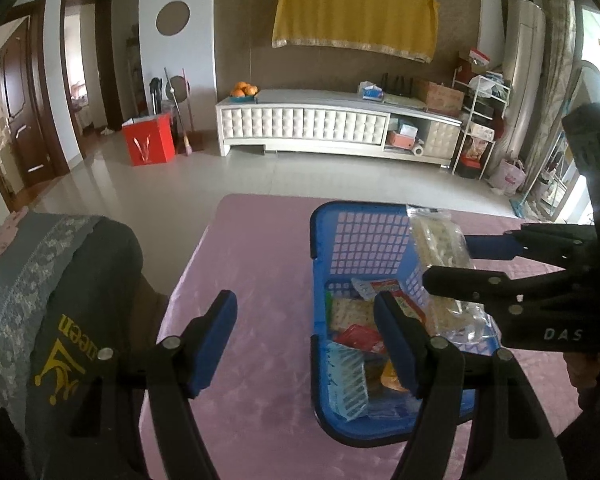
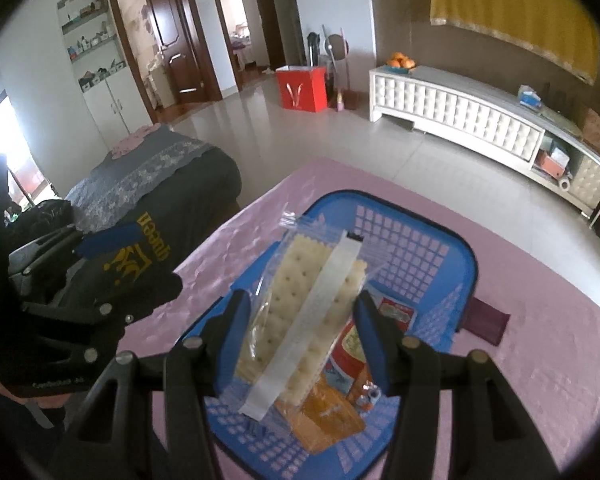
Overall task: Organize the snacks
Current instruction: 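Lower the white cracker pack into the basket and open the right tool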
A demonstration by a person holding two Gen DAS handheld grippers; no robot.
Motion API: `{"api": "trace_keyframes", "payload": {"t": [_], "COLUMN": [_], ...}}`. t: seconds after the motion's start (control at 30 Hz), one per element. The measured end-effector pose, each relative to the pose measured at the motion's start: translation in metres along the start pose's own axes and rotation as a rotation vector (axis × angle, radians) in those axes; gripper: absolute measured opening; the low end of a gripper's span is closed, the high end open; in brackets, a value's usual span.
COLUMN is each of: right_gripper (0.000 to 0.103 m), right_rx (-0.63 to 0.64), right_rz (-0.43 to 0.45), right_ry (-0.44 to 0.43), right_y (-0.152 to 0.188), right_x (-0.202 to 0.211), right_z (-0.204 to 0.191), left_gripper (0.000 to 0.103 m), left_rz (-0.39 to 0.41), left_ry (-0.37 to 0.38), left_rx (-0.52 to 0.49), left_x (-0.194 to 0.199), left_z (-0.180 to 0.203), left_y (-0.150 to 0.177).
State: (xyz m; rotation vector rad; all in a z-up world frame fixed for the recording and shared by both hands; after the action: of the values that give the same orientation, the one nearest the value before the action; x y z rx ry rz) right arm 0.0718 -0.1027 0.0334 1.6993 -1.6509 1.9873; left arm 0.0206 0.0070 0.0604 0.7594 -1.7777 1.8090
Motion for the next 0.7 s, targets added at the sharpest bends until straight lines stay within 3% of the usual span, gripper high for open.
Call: {"api": "trace_keyframes", "payload": {"t": [0.1, 0.3, 0.37, 0.43, 0.5, 0.7], "right_gripper": [0.058, 0.059, 0.064, 0.080, 0.086, 0.089], "right_rx": [0.020, 0.015, 0.024, 0.022, 0.020, 0.033], "right_rz": [-0.010, -0.054, -0.061, -0.043, -0.019, 0.017], "right_ry": [0.040, 0.000, 0.004, 0.015, 0.010, 0.022], "right_y": [-0.003, -0.001, 0.000, 0.000, -0.002, -0.008], "right_x": [-0.013, -0.037, -0.041, -0.037, -0.030, -0.009], "right_z": [0.006, 0.006, 0.007, 0.009, 0.009, 0.007], "left_gripper": [0.069, 0.069, 0.069, 0.069, 0.069, 0.069], "left_rz": [-0.008, -0.036, -0.038, -0.044, -0.047, -0.037], "left_ry": [-0.003, 0.008, 0.001, -0.004, -0.003, 0.002], "left_rx": [0.016, 0.067, 0.071, 0.073, 0.071, 0.060], "left_x": [-0.011, -0.030, -0.032, -0.034, -0.033, -0.024], "left_z": [-0.005, -0.015, -0.017, -0.018, -0.015, -0.007], "left_y": [0.003, 0.010, 0.012, 0.014, 0.015, 0.012]}}
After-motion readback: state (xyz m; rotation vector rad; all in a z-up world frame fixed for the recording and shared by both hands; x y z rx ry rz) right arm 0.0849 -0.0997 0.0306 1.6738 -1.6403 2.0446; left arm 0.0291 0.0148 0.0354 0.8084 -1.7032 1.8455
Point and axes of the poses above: each gripper's, at about its wrist camera, not at the fingertips, and x roughly against the way its jaws point, z to its right, y to its underside, the point moved 8 cm from there along -x, roughly the way its jaws point, and after that the axes turned 4 degrees about -y, right-handed, at the moved point
